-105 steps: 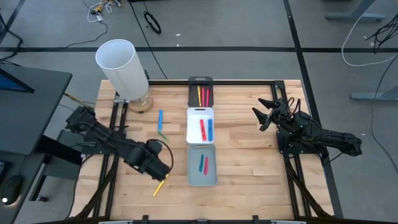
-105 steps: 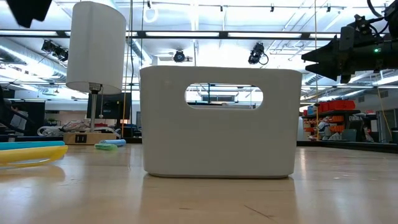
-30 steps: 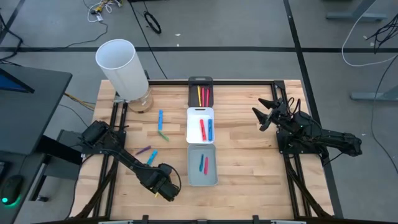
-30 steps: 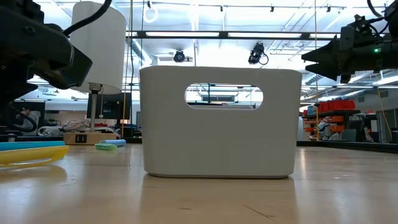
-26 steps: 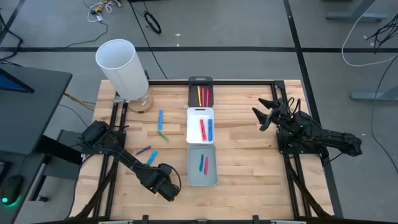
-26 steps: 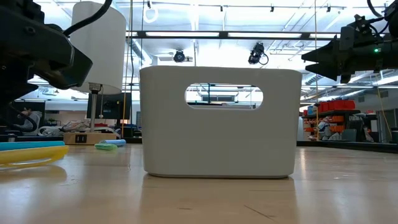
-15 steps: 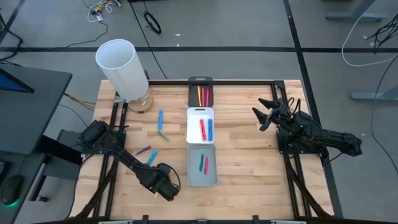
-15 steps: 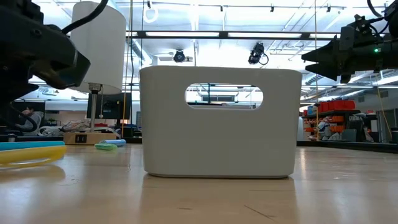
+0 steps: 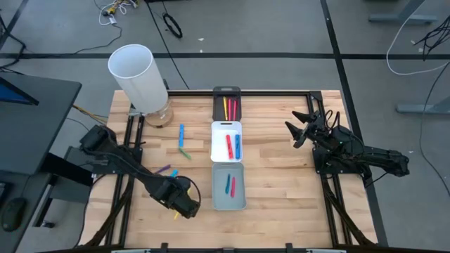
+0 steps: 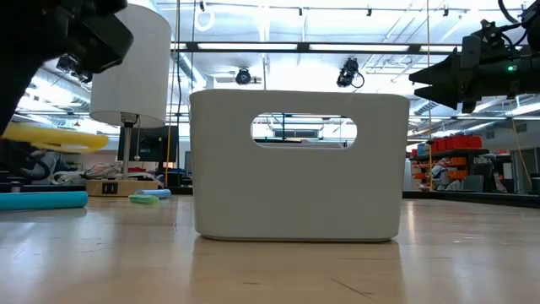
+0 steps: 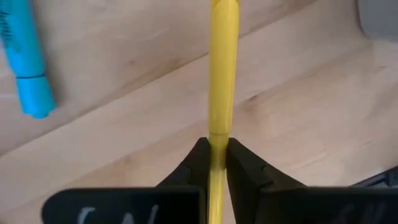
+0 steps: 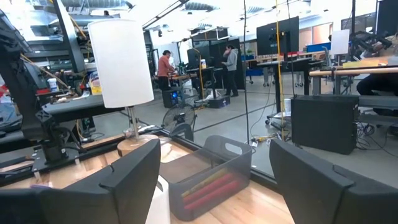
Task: Pick & Place Markers
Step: Put the yellow pen into the black bin
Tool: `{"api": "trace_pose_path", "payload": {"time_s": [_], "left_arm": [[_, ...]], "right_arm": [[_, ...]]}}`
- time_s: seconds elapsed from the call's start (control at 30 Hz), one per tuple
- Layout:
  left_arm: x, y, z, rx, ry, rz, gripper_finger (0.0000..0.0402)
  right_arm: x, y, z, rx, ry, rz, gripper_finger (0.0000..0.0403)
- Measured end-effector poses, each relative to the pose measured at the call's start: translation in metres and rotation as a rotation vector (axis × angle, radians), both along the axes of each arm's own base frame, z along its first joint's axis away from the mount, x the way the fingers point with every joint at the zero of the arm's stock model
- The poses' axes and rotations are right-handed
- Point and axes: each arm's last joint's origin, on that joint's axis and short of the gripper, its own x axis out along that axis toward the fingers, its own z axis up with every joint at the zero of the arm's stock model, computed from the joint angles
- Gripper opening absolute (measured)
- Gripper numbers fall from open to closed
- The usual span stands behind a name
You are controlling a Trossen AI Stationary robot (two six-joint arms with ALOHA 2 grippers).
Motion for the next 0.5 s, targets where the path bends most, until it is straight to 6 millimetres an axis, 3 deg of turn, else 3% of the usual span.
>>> {"api": "trace_pose_path", "payload": {"time_s": [0.5], "left_arm": [[-0.028, 0.020, 0.045, -0.038, 0.009, 0.010, 0.0032]], "right_arm": [[0.000, 0.000, 0.000, 0.000, 0.000, 0.000, 0.0302]]}}
